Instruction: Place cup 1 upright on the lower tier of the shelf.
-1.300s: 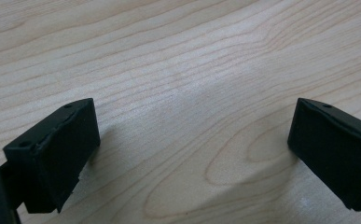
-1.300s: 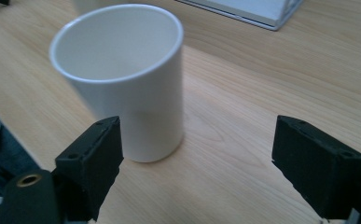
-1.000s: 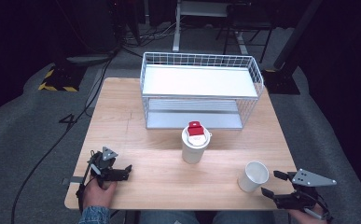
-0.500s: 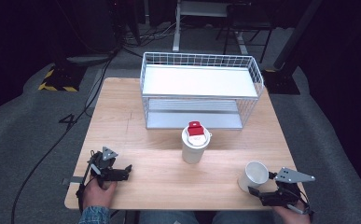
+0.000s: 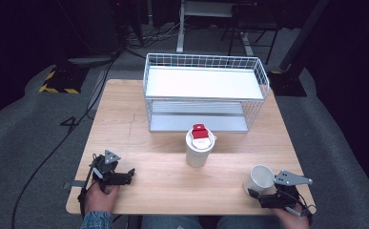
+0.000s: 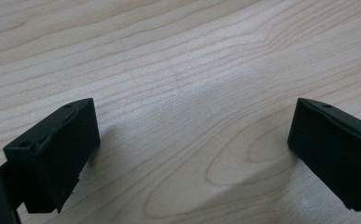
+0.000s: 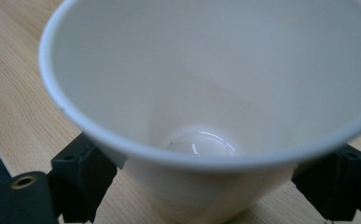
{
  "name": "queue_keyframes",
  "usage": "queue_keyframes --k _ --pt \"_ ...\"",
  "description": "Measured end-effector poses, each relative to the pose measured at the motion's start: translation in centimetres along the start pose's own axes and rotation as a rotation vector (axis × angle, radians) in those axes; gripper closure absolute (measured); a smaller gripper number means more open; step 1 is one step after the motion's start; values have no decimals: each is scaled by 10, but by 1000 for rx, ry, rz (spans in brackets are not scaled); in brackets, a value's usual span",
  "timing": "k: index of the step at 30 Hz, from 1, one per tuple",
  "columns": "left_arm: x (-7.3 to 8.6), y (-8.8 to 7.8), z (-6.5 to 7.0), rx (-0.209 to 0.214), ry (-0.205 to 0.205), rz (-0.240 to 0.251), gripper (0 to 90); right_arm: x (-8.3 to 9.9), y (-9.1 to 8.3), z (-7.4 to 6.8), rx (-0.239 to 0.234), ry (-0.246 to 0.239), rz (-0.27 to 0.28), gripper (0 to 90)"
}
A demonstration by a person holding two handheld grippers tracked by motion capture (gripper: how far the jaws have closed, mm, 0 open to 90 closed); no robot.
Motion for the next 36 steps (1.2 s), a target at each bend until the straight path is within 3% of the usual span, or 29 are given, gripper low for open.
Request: queue_keyframes --k 3,5,27,36 --pt "0 0 0 0 0 0 27 0 1 0 7 -4 1 168" --pt "0 0 0 0 0 0 27 1 1 -1 11 -14 0 226" --pt "0 0 0 0 0 0 27 -1 -1 -2 20 -20 10 233" --pt "0 0 0 0 0 0 27 -25 -5 -2 29 -35 8 233"
Point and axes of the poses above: each handheld gripper's, and its own axes: y roughly forward along the jaws, x roughly out of its underside, z roughly to its right, the point moved 5 cm from there along y, roughly forward along the jaws, and after that the axes turned 6 degrees about -x, right-handed, at the moved point
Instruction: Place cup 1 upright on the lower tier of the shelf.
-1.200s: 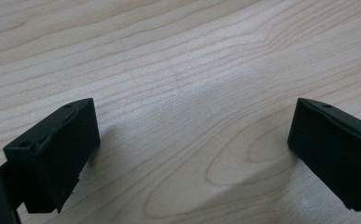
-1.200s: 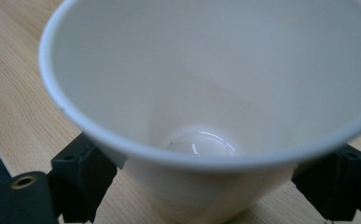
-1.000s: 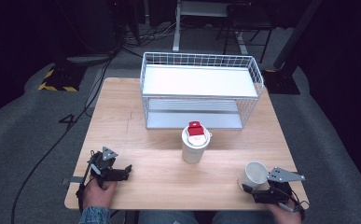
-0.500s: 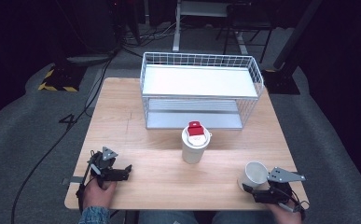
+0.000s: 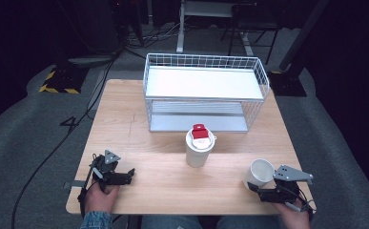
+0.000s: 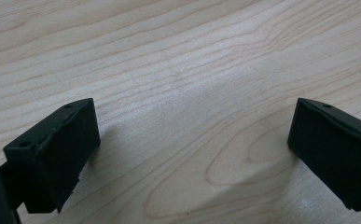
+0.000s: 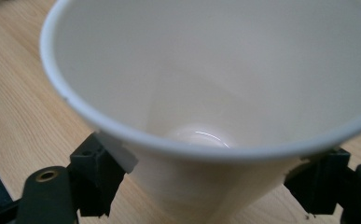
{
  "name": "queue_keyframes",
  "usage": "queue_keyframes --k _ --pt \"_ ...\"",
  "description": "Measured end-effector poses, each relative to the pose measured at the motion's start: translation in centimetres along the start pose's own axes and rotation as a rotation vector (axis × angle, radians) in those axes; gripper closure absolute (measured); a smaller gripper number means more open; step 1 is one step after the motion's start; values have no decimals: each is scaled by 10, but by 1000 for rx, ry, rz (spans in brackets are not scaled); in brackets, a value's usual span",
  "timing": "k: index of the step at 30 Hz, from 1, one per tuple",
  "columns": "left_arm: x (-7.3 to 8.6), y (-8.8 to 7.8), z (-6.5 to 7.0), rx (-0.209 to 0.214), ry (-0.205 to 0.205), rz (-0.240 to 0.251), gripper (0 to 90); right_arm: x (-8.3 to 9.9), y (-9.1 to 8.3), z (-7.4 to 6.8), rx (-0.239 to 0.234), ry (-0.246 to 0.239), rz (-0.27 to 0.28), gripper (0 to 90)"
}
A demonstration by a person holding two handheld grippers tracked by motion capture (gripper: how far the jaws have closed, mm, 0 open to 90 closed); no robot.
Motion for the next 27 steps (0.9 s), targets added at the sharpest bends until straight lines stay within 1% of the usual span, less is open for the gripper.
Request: queue_keyframes --k 1,2,4,5,6,8,10,13,14,15,16,17,18,21,25,27 --pt "0 0 0 0 0 0 27 0 0 0 0 0 0 233" --pt "0 0 0 0 0 0 27 -6 0 0 2 -2 3 233" --pt "0 0 0 0 0 0 27 -9 1 0 3 -1 4 233" --pt "0 0 0 0 0 0 27 -15 2 0 -1 0 7 233" --pt "0 0 0 0 0 0 27 -15 2 0 -1 0 7 233" --pt "0 0 0 0 0 0 27 -22 4 1 -1 -5 10 233" --pt "0 0 0 0 1 0 27 -25 5 2 -1 -8 9 233" --pt "0 0 0 0 0 0 27 -34 9 4 -3 -7 8 233" --pt "0 0 0 0 0 0 27 -34 9 4 -3 -7 8 233" --pt "0 0 0 0 1 0 27 -39 10 6 -4 -2 6 233" --pt "0 0 0 0 1 0 28 -39 10 6 -4 -2 6 233" --pt "0 0 0 0 0 0 27 -43 11 8 -7 8 2 233" --pt "0 0 0 0 1 0 27 -43 11 8 -7 8 2 233" --pt "0 0 0 -1 1 1 27 -51 15 13 -6 24 -4 233" --pt "0 0 0 -1 1 1 27 -56 18 17 2 21 -10 233" --pt "0 0 0 0 0 0 27 -62 21 20 9 6 -16 232"
Point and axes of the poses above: each handheld gripper's, and its own axes: y roughly forward along the jaws, x roughly out of its underside, z roughly to its right, the point moved 5 cm from there along y, roughly forward along the jaws, and after that the axes turned 6 degrees about -x, right-handed, at the moved point
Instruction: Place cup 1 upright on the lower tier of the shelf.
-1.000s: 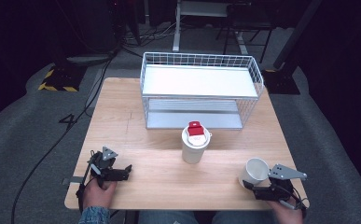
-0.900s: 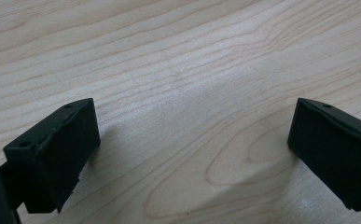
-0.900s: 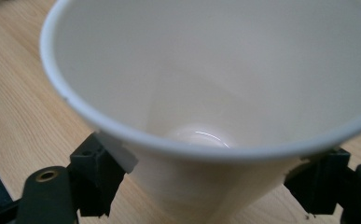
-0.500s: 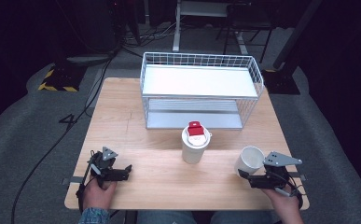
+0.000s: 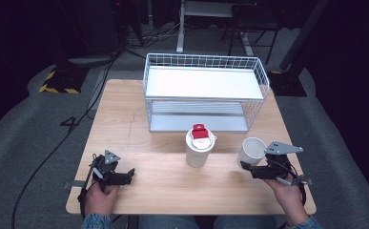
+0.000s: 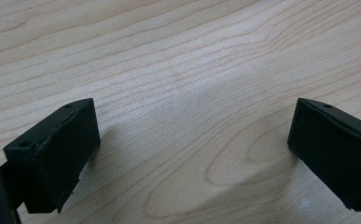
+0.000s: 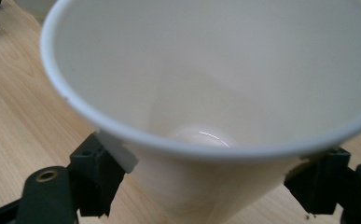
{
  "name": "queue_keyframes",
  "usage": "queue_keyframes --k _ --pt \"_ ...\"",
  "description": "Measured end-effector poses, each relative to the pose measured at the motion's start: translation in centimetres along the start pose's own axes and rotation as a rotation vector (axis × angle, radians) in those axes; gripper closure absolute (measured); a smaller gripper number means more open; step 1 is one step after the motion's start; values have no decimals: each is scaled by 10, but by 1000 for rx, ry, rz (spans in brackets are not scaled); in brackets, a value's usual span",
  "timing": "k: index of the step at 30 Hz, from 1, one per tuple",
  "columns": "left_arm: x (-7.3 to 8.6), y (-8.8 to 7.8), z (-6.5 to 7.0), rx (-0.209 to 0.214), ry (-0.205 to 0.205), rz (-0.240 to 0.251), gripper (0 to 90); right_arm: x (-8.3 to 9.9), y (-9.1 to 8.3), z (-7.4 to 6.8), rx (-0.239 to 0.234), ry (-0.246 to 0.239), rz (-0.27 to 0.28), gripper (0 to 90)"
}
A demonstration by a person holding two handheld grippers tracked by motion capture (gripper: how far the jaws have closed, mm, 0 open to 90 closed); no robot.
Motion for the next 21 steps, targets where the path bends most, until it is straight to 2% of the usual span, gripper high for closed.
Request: queue_keyframes --k 6,12,21 --pt "0 0 0 -1 -1 0 27 -13 6 5 12 -13 19 233" --pt "0 0 0 -6 -11 1 31 -30 18 14 20 2 31 233" --pt "0 0 -1 -11 -7 1 31 -46 32 23 43 3 26 233"
Point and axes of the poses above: each handheld gripper's, and its own axes: y roughly forward along the jaws, x roughly out of its underside, z roughly to its right, the point moved 5 cm from there along y, roughly forward along the jaws, and after that the axes turned 6 degrees about -x, right-handed, at the moved point
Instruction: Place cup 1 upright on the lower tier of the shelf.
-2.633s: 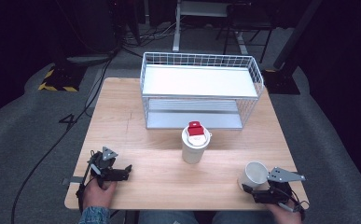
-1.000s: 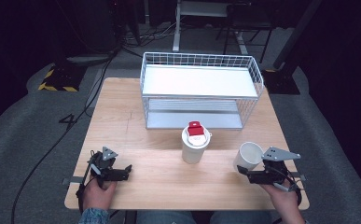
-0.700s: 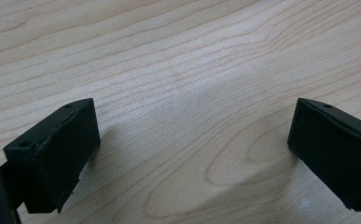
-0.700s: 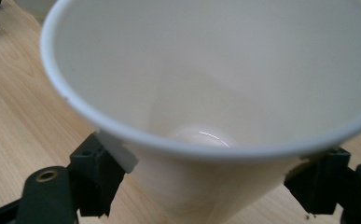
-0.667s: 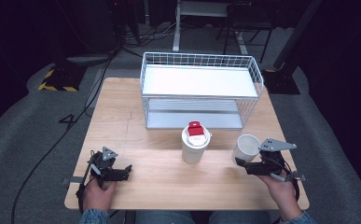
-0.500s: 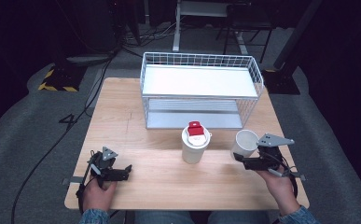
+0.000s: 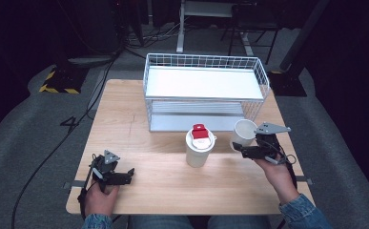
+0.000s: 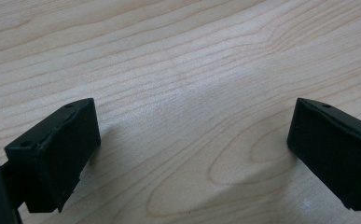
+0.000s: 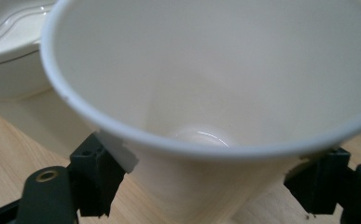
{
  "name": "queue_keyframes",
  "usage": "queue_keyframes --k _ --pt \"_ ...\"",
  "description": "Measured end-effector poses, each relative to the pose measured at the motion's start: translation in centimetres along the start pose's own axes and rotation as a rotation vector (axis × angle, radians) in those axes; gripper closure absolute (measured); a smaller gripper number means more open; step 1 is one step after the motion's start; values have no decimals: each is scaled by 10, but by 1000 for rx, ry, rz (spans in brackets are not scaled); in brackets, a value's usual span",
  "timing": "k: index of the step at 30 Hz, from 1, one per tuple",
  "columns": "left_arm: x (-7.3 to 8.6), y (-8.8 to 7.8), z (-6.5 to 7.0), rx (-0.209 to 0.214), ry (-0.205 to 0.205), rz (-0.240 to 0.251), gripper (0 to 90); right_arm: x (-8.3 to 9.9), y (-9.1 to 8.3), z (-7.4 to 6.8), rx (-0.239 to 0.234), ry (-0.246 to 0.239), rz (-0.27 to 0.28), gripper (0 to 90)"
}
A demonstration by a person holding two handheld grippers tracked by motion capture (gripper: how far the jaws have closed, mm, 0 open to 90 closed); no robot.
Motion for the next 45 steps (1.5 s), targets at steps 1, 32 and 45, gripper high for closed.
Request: queue_keyframes --k 1,32,45 --pt "0 0 0 0 0 0 31 -2 2 1 -1 0 0 233" --pt "0 0 0 -4 -9 -1 30 -39 67 28 37 -5 24 232" --pt "0 0 0 -4 -8 -1 30 -39 89 38 59 21 50 232"
Point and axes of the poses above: each handheld gripper's, and its own axes: y roughly forward along the jaws, x roughly out of its underside, z roughly to its right, the point moved 5 cm from there along y, roughly forward along the jaws, and after that the axes turned 6 degrees about -x, right-handed, at the moved point
